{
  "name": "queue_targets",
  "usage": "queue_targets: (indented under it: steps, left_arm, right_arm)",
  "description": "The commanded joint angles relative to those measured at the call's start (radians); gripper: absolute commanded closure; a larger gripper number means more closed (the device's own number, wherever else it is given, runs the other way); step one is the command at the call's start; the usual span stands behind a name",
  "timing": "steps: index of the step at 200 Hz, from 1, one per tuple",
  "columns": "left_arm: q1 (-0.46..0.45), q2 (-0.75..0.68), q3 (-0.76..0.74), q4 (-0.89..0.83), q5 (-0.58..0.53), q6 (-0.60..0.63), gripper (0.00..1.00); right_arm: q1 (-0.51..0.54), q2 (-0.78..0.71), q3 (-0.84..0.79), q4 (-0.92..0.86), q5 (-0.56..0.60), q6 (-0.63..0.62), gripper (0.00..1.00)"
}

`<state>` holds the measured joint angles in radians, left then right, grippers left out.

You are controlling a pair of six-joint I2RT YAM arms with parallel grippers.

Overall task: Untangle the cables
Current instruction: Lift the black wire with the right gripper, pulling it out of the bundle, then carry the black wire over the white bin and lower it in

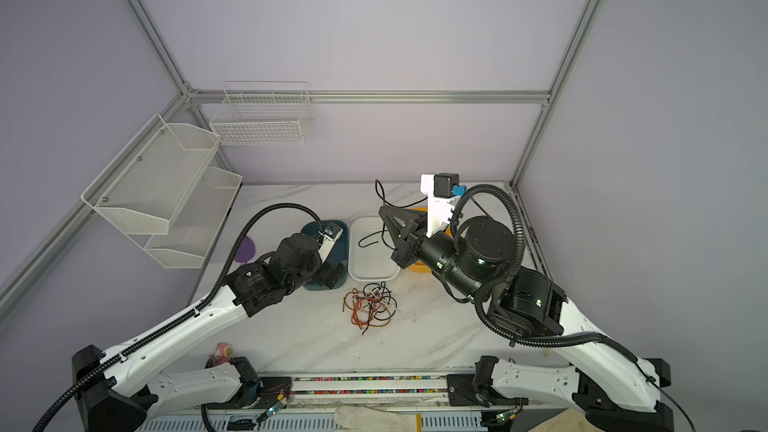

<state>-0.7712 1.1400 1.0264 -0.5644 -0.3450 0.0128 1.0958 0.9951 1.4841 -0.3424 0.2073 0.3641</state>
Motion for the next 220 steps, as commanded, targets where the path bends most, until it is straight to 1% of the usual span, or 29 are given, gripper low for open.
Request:
queue_targets:
  steps: [1, 20, 42, 81, 104, 172, 189, 205, 220]
  left_arm:
    - [-0.007, -0.002, 0.033, 0.004, -0.006, 0.027, 0.00]
    - [-0.008, -0.013, 0.038, 0.001, -0.032, 0.029, 0.00]
    - [-0.008, -0.046, 0.031, 0.014, -0.078, 0.028, 0.00]
    - [-0.007, -0.127, -0.008, 0.091, -0.193, 0.023, 0.00]
    - [-0.007, -0.193, -0.042, 0.147, -0.224, 0.023, 0.00]
    - [-0.007, -0.424, -0.170, 0.347, -0.268, 0.038, 0.00]
    - [-0.007, -0.452, -0.189, 0.374, -0.281, 0.043, 0.00]
    - [-0.006, -0.459, -0.192, 0.380, -0.285, 0.047, 0.00]
    - [-0.006, -0.453, -0.189, 0.376, -0.287, 0.046, 0.00]
  right_arm:
    - [0.005, 0.005, 0.023, -0.019, -0.013, -0.016, 1.00]
    - [0.005, 0.015, 0.009, -0.012, -0.006, -0.027, 1.00]
    - [0.004, 0.026, -0.019, 0.003, 0.046, -0.070, 1.00]
    - [0.004, 0.075, -0.059, 0.030, 0.098, -0.124, 1.00]
    - [-0.004, 0.120, -0.090, 0.050, 0.140, -0.151, 1.00]
    - [-0.113, 0.224, -0.177, 0.166, -0.009, -0.159, 1.00]
    - [-0.138, 0.253, -0.192, 0.188, -0.036, -0.158, 1.00]
    - [-0.164, 0.290, -0.202, 0.202, -0.027, -0.149, 1.00]
    - [-0.195, 0.336, -0.200, 0.209, -0.064, -0.148, 1.00]
